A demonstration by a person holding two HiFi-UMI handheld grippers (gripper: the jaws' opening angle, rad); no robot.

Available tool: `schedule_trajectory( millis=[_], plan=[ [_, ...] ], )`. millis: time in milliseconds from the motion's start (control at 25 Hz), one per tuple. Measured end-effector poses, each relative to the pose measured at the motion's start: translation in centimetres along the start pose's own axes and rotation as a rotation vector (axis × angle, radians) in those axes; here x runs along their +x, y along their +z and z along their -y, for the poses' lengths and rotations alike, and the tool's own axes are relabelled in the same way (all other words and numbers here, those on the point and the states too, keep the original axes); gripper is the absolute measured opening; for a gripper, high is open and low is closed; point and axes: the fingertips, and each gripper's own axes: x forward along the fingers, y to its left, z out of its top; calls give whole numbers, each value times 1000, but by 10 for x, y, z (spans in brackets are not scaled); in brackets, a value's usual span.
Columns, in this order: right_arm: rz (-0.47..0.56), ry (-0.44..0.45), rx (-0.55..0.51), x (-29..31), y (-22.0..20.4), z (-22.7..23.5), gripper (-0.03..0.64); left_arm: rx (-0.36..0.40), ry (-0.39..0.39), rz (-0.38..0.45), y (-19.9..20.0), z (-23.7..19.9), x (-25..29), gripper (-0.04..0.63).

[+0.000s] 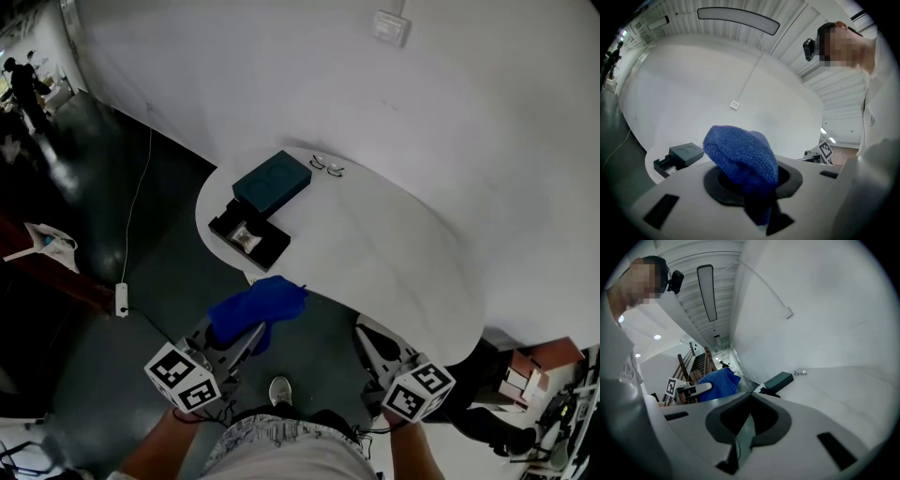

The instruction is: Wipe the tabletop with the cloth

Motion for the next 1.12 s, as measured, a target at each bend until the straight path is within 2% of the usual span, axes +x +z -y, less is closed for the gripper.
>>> schedule_trajectory(
  millis=[560, 1120],
  plan=[
    [-7, -20, 17, 37, 15, 32, 7, -3, 10, -5, 9, -40, 27, 115],
    [-45, 24, 25, 81, 49, 106, 6, -5, 55, -21, 14, -76, 106, 115]
  ],
)
